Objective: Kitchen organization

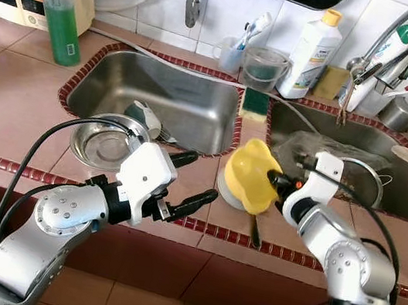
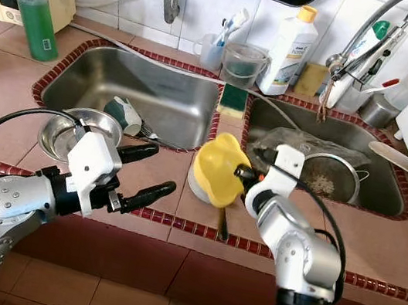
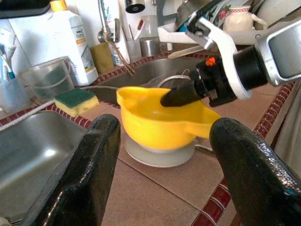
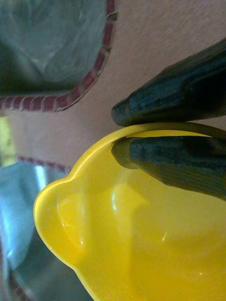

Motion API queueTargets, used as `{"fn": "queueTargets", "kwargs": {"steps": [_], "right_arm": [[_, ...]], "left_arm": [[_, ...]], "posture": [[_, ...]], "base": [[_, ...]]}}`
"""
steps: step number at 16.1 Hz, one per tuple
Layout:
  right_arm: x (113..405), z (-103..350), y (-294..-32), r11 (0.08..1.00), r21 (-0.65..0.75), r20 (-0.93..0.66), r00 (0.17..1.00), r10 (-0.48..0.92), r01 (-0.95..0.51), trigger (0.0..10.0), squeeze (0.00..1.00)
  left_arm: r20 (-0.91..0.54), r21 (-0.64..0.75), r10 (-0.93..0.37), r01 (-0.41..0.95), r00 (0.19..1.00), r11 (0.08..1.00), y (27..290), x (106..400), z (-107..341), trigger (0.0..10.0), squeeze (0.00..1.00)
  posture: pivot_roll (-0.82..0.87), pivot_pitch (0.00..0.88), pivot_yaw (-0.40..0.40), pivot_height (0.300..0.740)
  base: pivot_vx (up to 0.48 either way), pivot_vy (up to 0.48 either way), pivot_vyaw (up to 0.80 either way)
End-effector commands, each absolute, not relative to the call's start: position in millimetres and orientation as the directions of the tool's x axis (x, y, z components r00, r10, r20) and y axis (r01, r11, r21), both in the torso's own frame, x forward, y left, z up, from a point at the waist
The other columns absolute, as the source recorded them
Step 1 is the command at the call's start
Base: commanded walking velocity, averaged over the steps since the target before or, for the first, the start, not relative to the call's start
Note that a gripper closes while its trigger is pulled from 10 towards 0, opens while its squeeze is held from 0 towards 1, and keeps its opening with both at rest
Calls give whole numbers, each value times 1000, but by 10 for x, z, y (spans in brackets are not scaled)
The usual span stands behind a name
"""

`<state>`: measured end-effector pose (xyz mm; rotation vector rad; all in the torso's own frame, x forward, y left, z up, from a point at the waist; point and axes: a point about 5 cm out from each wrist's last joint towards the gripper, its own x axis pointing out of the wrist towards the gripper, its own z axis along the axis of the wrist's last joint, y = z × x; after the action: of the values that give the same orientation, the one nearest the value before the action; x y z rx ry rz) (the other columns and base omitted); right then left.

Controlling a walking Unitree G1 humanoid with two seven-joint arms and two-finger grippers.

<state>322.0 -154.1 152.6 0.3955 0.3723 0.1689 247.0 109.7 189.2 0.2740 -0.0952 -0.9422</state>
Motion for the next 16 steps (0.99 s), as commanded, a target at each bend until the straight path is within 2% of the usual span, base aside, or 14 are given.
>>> {"fn": "queueTargets", "kwargs": {"steps": [1,2,3,7,10,12,15,16], "right_arm": [[3242,1670,-1599,895,433,-265,934,240,-108,4235,0],[3256,1735,-1612,895,431,-242,940,240,-118,9294,0],[3271,1796,-1618,891,435,-216,946,240,-126,10000,0],[3331,2044,-1629,856,468,-81,954,289,-220,10000,0],[3411,2200,-1673,840,460,37,952,303,-286,10000,0],[3490,2296,-1704,827,470,107,950,292,-308,10000,0],[3584,2438,-1670,873,334,208,932,298,-354,10000,0],[3599,2444,-1668,873,334,210,931,299,-356,10000,0]], "left_arm": [[-26,285,-810,781,585,555,1080,2469,1937,10000,0],[-22,283,-810,780,586,557,1079,2473,1940,10000,0],[-20,287,-809,779,587,558,1079,2479,1944,10000,0],[-3,266,-796,768,605,582,1123,2547,1976,10000,0],[27,209,-733,714,679,669,1315,2746,2019,10000,0],[33,247,-732,704,680,665,1247,2752,2037,10000,0],[51,195,-723,703,689,684,1219,2763,2044,10000,0],[52,196,-720,700,692,687,1224,2774,2049,10000,0]], "posture": [[-9,51,-96,740],[-10,48,-96,740],[-10,48,-96,740],[-12,31,-94,740],[-12,25,-89,740],[-5,32,-93,740],[-9,56,-91,740],[-7,66,-90,740]], "base": [[0,0,0],[0,0,0],[0,0,0],[0,0,0],[0,0,0],[0,0,0],[0,0,0],[0,0,0]]}}
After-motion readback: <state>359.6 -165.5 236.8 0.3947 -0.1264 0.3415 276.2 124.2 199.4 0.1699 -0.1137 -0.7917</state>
